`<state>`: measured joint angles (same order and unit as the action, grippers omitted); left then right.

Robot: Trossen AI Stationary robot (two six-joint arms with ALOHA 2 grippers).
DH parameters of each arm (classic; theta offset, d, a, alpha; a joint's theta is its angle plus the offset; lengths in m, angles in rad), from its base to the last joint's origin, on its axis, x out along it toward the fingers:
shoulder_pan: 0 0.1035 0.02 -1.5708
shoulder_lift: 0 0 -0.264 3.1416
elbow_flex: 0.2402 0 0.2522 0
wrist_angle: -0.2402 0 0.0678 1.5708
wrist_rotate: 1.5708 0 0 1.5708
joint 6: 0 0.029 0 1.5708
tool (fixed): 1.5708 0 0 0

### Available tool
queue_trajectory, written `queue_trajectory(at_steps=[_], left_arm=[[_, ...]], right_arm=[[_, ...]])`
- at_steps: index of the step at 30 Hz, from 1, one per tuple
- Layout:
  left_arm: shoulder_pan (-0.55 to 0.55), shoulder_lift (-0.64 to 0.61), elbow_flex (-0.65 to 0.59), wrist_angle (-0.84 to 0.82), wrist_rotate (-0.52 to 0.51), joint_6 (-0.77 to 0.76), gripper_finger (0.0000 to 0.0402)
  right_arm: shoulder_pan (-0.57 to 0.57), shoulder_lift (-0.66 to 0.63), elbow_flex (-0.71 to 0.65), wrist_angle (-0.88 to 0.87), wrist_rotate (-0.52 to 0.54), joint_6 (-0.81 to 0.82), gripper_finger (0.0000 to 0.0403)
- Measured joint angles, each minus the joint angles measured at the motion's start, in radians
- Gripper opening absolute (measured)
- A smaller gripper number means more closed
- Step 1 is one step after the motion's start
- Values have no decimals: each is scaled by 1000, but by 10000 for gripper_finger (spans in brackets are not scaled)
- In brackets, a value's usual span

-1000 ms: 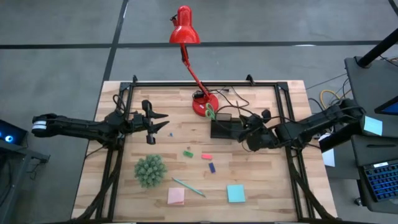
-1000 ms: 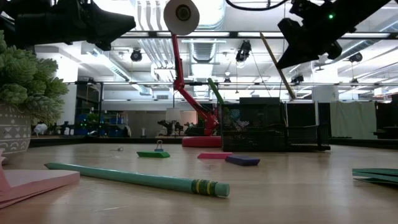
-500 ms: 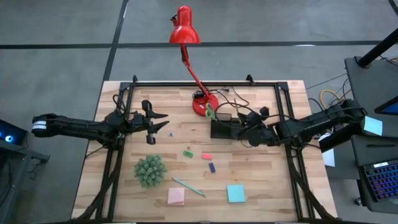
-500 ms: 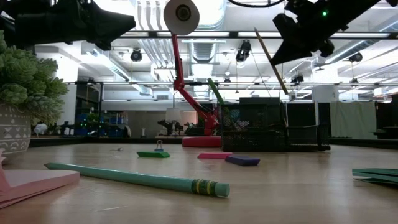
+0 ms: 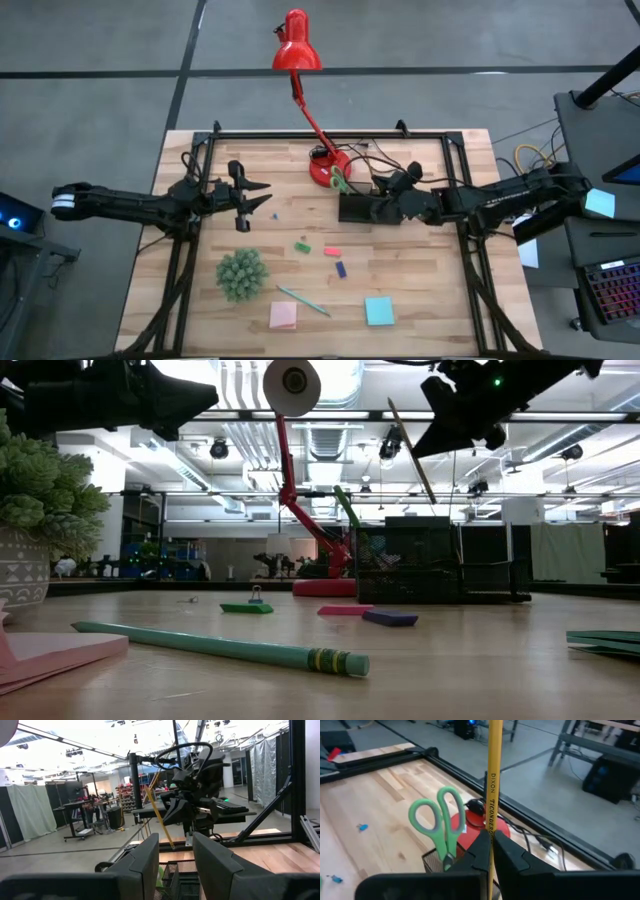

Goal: Pick and place office supplies into organizer
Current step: Put the yellow pencil into the back left compartment of the desk organizer

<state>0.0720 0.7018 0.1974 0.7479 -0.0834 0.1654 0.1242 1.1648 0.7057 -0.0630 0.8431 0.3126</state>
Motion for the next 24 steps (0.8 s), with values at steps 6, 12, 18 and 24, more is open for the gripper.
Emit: queue_trajectory(at_steps=[6,12,18,24], left_arm=[[0,0,0,0,0,0,107],[0,0,0,0,0,0,107],[0,0,0,0,0,0,107],[0,0,0,0,0,0,107]], right_arm=[[-62,0,-63,168,-117,-83,8],[-111,0,-133,323,-200,-147,8],[-145,0,-211,479,-258,-208,8],[-164,0,-278,600,-302,-243,8]])
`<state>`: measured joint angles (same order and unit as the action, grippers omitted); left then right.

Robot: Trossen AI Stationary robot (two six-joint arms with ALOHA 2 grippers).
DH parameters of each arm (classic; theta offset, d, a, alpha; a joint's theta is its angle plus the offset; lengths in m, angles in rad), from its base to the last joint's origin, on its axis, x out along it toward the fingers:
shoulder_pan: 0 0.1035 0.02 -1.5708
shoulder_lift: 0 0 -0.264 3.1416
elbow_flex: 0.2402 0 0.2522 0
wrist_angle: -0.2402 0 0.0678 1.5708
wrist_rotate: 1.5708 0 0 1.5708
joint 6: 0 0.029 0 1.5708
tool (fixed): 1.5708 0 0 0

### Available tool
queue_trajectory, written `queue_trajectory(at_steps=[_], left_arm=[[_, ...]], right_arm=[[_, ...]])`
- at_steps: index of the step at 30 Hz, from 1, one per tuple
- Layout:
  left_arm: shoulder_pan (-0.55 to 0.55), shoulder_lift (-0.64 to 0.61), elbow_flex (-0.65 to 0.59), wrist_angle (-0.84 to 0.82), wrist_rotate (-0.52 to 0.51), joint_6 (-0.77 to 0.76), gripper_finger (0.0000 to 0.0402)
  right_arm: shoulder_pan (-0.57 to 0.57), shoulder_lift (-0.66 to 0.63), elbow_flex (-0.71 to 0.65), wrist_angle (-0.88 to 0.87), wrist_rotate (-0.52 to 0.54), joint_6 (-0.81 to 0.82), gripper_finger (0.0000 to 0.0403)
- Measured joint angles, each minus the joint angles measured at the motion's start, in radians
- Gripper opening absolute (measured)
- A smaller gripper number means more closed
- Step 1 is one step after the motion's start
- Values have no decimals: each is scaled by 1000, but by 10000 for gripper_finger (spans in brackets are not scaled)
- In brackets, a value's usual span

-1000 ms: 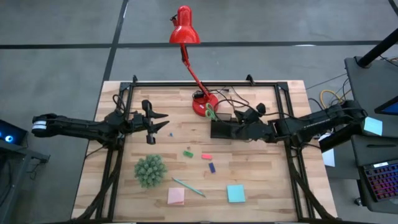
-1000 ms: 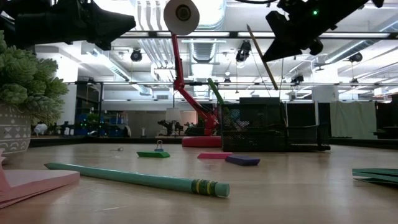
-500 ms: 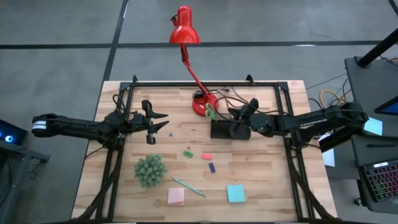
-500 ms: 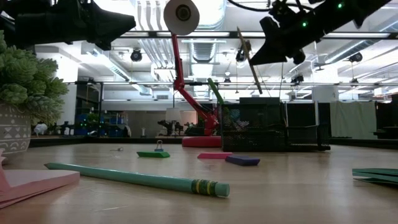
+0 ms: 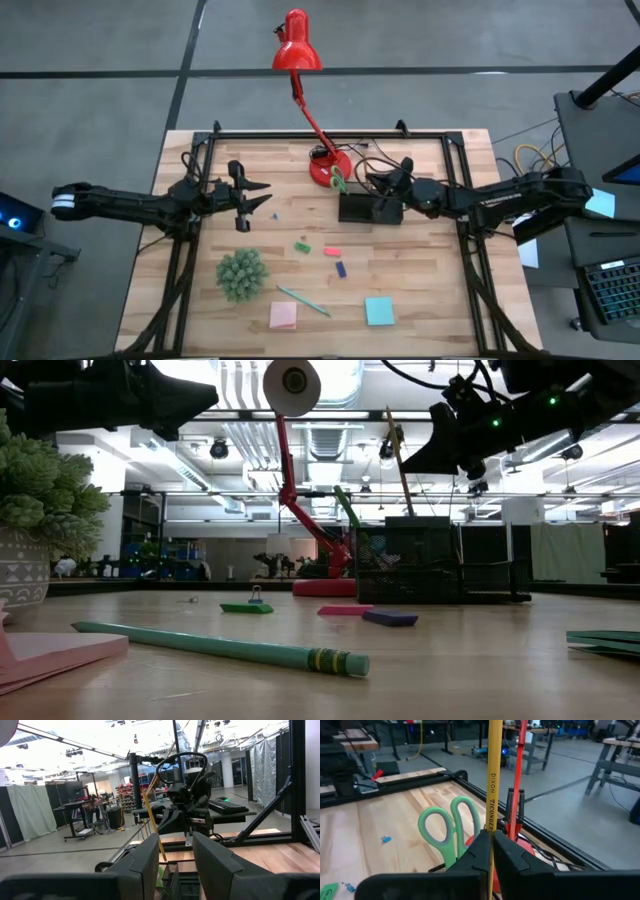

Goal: Pick and place office supplies into organizer
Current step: Put the yellow pencil into the back left compartment of the desk organizer

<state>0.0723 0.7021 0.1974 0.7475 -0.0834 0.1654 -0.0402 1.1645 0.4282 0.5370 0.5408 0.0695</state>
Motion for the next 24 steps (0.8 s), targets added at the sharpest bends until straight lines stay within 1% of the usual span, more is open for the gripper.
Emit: queue_trajectory(at_steps=[7,12,17,22,24], left_arm=[[0,0,0,0,0,0,107],[0,0,0,0,0,0,107],[0,0,0,0,0,0,107],[0,0,0,0,0,0,107],[0,0,0,1,0,0,107]], right_arm=[[0,0,-63,111,-3,-30,9],[0,2,-136,241,-4,-47,9],[-13,2,-203,387,-64,-70,9],[-20,2,-225,417,-86,-87,9],[-22,2,-227,418,-113,-92,9]])
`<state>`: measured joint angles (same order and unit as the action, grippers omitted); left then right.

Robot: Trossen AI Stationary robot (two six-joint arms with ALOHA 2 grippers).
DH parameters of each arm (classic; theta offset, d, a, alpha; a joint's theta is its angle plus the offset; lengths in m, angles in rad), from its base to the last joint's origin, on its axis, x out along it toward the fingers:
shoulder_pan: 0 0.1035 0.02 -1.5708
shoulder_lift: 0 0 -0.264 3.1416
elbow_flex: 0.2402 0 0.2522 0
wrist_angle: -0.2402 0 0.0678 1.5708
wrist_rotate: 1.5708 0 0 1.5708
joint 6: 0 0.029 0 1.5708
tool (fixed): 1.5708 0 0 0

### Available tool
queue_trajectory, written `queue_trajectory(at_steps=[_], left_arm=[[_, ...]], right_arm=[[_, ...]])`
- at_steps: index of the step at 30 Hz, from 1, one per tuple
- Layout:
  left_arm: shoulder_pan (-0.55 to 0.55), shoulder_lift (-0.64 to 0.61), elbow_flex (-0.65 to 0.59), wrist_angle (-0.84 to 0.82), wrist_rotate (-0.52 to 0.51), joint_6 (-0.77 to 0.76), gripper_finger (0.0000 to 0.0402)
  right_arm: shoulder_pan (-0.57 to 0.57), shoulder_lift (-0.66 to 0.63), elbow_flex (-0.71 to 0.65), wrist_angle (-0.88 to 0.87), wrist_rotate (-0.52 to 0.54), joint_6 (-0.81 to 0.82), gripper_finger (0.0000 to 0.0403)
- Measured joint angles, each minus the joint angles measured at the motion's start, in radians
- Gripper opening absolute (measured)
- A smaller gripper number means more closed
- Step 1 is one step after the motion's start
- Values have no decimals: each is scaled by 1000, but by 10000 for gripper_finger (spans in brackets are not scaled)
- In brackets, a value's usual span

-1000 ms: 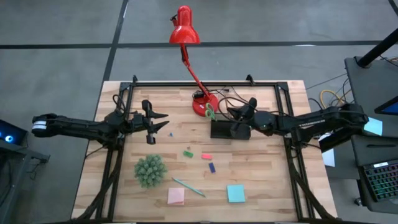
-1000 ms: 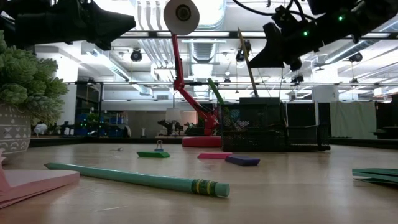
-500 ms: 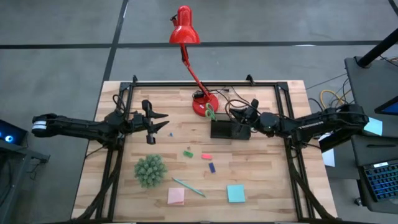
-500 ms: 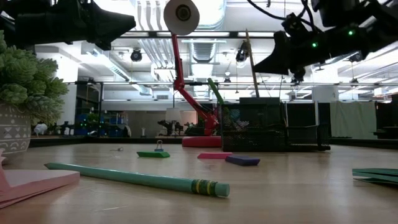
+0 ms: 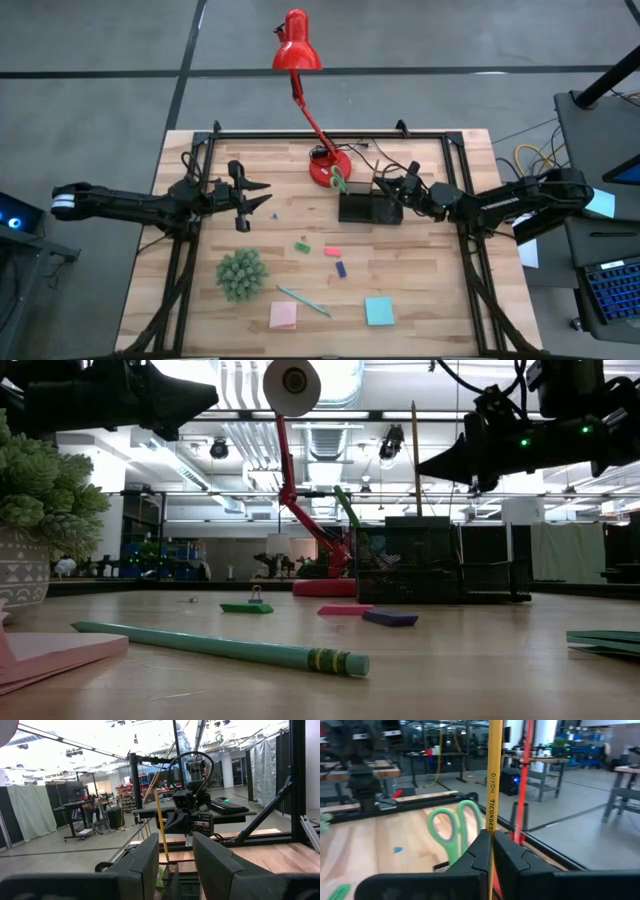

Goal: Pick and place office supplies into organizer
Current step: Put the yellow pencil into the back left compartment of the desk organizer

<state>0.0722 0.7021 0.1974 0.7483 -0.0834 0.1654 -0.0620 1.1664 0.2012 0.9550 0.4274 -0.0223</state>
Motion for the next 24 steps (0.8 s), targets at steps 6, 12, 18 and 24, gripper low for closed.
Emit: queue_trajectory(at_steps=[6,12,18,24], left_arm=[[0,0,0,0,0,3,107],[0,0,0,0,0,5,107],[0,0,0,0,0,5,107],[0,0,0,2,0,5,107]], right_arm=[[-11,0,19,0,-23,-35,9],[-43,0,13,0,-87,-39,9],[-44,1,-3,25,-111,-40,8],[-58,1,-4,22,-137,-58,8]])
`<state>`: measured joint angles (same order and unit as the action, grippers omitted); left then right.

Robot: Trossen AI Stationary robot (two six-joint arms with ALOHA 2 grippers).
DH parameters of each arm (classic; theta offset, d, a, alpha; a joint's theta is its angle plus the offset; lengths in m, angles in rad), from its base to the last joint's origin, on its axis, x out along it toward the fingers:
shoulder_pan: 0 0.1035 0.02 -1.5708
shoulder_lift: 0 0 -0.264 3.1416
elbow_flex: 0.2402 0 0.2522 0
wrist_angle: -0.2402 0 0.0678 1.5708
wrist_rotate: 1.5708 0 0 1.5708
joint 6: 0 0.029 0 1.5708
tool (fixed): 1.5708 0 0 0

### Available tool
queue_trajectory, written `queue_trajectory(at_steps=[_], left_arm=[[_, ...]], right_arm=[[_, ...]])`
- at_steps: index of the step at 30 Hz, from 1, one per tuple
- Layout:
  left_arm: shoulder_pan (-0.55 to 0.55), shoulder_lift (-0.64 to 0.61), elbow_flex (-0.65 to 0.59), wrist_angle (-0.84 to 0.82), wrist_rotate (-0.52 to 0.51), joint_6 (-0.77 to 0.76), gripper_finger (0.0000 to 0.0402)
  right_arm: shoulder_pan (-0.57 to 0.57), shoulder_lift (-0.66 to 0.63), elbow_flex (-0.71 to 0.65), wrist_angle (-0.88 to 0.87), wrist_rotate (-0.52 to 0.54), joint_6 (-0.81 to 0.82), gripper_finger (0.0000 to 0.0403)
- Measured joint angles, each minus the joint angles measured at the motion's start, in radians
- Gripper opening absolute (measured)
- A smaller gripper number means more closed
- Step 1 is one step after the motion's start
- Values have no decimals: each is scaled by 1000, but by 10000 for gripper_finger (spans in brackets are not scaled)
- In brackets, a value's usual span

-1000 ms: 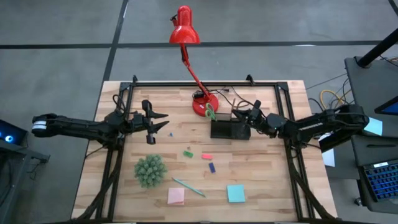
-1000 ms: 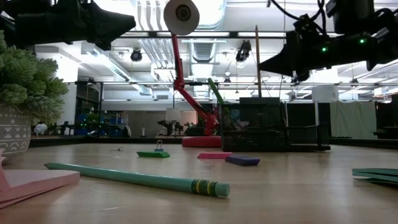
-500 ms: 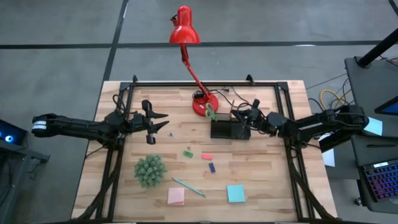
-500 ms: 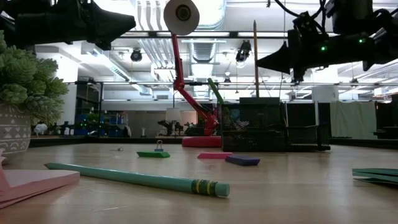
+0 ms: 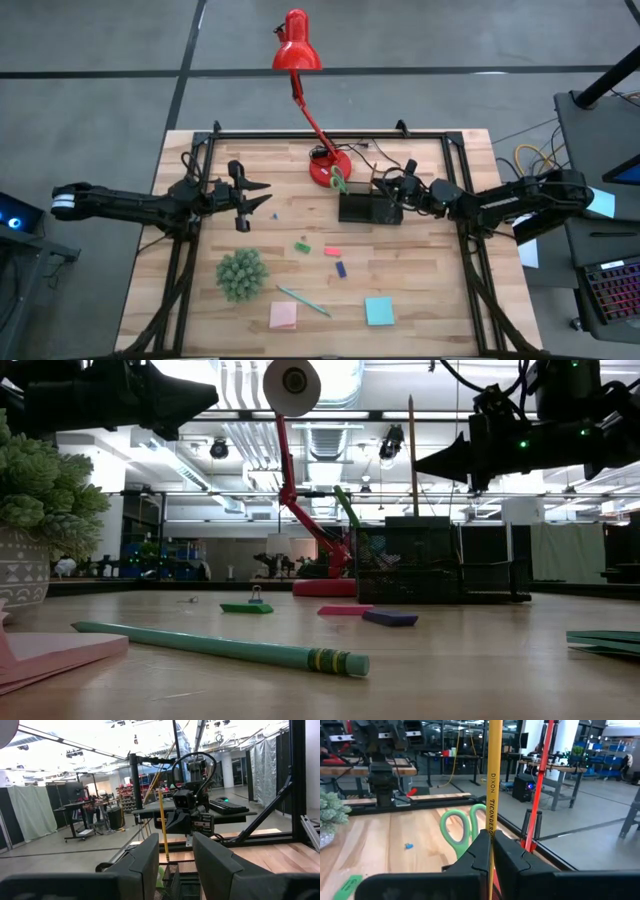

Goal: Pick and place office supplies into organizer
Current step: Put the yellow pencil into the back left compartment of the desk organizer

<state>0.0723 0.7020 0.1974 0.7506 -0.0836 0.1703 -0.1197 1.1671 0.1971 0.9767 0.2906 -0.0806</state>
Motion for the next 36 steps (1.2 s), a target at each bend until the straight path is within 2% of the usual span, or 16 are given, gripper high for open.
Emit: queue_trajectory(at_steps=[7,11,21,36], left_arm=[[0,0,0,1,0,0,107],[0,0,0,0,0,0,107],[0,0,0,1,0,1,107],[0,0,0,1,0,2,107]], right_arm=[[-64,10,3,8,-87,10,8],[-110,48,11,12,-180,50,8],[-119,106,11,53,-194,50,8],[-158,278,63,53,-247,76,8]])
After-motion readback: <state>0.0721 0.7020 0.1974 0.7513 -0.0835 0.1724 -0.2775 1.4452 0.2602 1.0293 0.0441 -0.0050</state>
